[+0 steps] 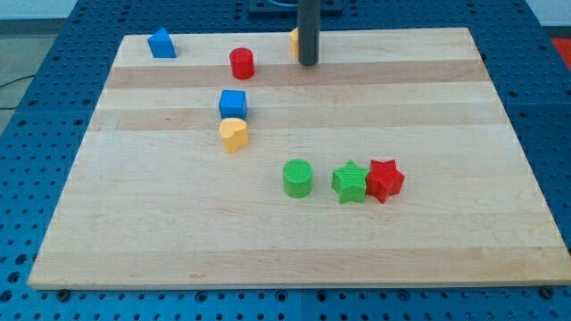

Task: Place the arm left to the red circle

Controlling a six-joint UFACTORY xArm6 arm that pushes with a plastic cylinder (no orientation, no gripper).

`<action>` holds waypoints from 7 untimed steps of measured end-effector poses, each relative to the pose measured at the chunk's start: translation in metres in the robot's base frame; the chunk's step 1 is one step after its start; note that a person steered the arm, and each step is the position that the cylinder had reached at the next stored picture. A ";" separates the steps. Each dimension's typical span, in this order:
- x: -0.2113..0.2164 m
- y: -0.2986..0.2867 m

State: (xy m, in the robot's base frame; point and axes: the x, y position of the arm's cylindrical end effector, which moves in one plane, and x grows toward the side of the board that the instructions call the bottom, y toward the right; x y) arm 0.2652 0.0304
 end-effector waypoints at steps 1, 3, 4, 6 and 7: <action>-0.019 0.023; -0.043 -0.003; -0.035 0.032; 0.013 0.013; 0.015 -0.023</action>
